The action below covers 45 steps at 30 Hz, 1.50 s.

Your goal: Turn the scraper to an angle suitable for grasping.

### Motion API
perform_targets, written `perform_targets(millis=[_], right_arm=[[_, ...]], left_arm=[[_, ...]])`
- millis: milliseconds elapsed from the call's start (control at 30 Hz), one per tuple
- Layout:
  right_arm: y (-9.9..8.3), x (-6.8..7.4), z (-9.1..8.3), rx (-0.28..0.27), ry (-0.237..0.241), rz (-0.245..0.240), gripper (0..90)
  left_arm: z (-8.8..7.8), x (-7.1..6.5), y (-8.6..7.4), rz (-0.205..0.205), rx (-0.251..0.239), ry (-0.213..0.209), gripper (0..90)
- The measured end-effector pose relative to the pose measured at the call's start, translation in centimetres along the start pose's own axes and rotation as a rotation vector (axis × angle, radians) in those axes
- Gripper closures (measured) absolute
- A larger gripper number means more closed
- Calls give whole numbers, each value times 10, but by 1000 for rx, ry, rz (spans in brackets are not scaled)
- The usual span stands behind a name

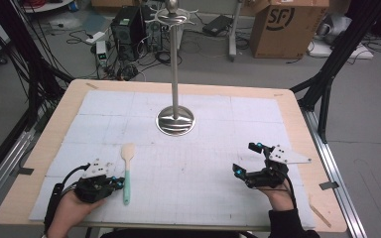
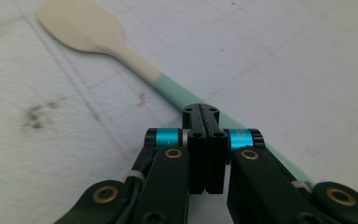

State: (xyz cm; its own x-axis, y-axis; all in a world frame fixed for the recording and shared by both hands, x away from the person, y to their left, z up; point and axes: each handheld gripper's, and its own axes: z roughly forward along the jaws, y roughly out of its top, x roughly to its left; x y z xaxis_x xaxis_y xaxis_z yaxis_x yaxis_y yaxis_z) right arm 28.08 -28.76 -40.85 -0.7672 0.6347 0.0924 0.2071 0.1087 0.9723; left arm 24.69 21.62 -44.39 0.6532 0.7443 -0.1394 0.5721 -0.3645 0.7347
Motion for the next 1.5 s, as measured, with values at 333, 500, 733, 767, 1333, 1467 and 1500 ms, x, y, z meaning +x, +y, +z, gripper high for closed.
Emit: perform_targets(millis=[333, 500, 733, 767, 1333, 1467, 1500], right_arm=[[-1, 1, 3, 14, 2, -5, 3], [-1, 0, 2, 10, 0, -6, 3], [0, -2, -2, 1, -7, 4, 3], [0, -1, -2, 0, -8, 4, 3], [0, 0, 0, 3, 3, 7, 3], [-1, 1, 3, 14, 8, 5, 3], [-1, 1, 4, 18, 9, 4, 3]], left_arm=[[25, -26, 18, 86, 3, -9, 897], [44, -33, 31, 110, -11, -31, 897], [39, -26, 34, 115, -64, -21, 897], [37, -19, 39, 105, -88, 1, 897], [57, 27, 64, 176, -124, 108, 897], [66, 29, 72, 187, -93, 93, 897], [68, 31, 74, 181, -92, 83, 897]])
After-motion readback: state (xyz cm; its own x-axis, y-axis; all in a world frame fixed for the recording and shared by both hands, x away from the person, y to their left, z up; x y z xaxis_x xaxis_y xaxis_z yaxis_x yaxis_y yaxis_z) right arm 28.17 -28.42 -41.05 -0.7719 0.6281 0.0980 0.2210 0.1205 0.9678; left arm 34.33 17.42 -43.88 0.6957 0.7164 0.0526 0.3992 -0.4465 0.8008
